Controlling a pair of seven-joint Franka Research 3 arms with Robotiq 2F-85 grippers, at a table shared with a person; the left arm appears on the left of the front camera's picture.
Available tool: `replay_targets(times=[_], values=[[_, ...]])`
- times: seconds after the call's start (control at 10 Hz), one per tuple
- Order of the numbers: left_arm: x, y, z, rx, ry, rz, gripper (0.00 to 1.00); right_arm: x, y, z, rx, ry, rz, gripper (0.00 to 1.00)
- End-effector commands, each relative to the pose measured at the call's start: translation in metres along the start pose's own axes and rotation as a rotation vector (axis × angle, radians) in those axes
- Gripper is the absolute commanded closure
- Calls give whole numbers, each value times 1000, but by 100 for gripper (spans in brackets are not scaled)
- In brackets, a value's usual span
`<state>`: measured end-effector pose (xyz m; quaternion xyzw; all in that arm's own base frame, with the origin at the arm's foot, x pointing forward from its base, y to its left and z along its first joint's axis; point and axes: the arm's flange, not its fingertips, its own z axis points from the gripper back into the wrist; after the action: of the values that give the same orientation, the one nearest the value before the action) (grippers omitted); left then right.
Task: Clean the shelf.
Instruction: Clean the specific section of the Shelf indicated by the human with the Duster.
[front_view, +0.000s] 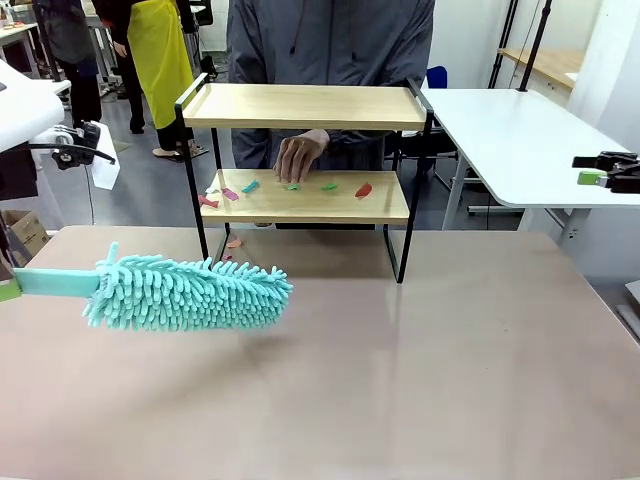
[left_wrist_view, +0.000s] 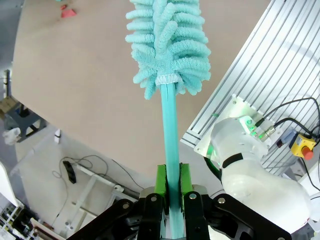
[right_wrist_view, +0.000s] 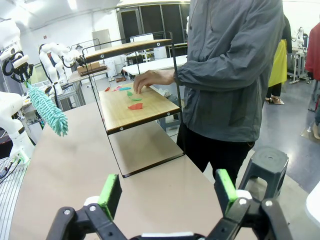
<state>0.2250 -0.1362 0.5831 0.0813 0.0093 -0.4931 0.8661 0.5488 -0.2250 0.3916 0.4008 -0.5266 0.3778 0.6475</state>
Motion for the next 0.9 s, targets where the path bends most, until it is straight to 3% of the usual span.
replay_targets(times=[0.0, 0.4, 0.8], values=[[-2, -2, -1, 10, 1, 14, 87, 3, 0, -1, 1, 0, 6, 0], [0, 0, 0, 0, 0, 0, 87, 3, 0, -1, 1, 0, 6, 0], [35, -19, 23, -138, -155, 70, 87, 3, 0, -1, 1, 0, 6, 0]])
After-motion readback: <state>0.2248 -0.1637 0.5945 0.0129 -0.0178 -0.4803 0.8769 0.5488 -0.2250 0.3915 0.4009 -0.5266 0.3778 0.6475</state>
